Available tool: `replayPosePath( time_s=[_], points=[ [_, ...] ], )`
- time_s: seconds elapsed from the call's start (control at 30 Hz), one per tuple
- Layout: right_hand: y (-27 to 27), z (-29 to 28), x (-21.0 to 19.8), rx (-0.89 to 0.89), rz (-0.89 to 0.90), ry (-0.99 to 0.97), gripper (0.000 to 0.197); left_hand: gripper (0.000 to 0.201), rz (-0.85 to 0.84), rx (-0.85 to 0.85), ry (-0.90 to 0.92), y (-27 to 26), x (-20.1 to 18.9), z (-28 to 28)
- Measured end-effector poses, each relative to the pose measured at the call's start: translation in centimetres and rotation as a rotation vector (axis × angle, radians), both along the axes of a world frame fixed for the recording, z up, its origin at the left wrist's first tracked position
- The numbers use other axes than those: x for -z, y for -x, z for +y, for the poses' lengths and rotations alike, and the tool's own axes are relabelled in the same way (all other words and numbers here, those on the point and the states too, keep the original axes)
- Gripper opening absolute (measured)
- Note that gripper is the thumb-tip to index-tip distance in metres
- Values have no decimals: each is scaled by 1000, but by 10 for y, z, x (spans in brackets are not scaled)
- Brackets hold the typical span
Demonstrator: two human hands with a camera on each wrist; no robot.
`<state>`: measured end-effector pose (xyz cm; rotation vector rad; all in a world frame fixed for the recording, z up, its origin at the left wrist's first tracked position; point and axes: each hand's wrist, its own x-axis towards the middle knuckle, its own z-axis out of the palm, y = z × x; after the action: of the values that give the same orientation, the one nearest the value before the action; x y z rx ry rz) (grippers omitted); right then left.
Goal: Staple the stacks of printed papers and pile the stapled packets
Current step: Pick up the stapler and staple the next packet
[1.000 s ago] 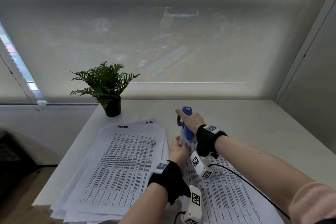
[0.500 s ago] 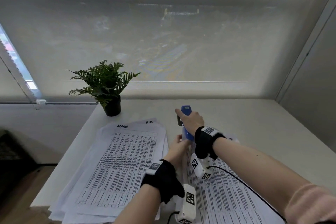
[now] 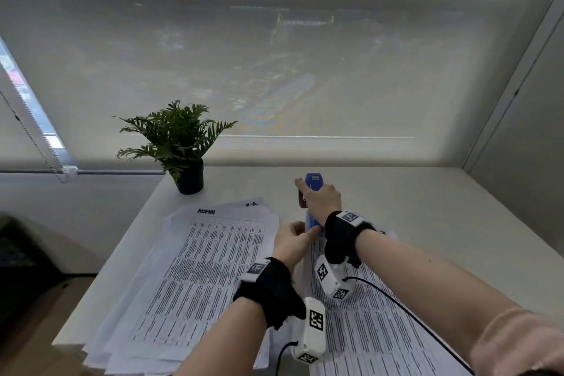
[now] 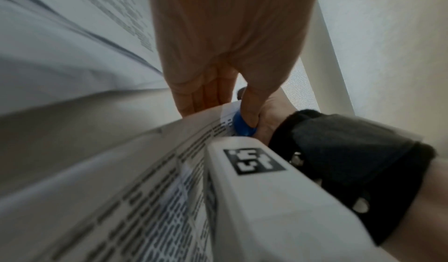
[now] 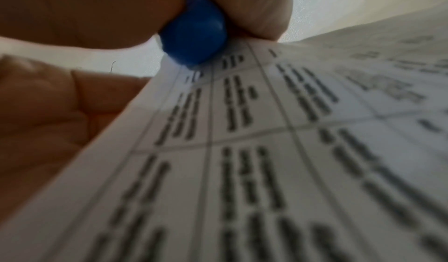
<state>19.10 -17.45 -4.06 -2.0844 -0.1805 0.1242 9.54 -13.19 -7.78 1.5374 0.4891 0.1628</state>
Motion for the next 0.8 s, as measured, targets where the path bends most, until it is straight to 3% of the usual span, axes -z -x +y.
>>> replayPosePath(
  time_s=[0.2,0.27,0.43,0.47,0.53,0.6,0.7,0.8],
  points=[
    [-4,-9,-3,-46,63,4,47,47,154,187,21,8,-10,0],
    [-4,-13,-5,-55,96,-76,46,56,188,158,12,9,-6,2],
    [-11,-49,-38,148,193,-795,33,51,216,-36,69,6,-2,-8],
    [-12,-64,-43,123,231,-841,30,52,220,-54,53,3,-2,-10],
    [-6,-102,-47,-17,214,-642,23,62,239,-62,-26,1,-4,-16],
    [13,-141,-46,-232,93,-170,18,65,250,-49,-68,-1,-5,-24],
    [48,-182,-37,-504,-21,558,27,61,264,-16,-109,-3,-15,-42],
    [74,-206,-22,-612,15,805,23,82,333,100,-398,-1,-27,-65]
  ],
)
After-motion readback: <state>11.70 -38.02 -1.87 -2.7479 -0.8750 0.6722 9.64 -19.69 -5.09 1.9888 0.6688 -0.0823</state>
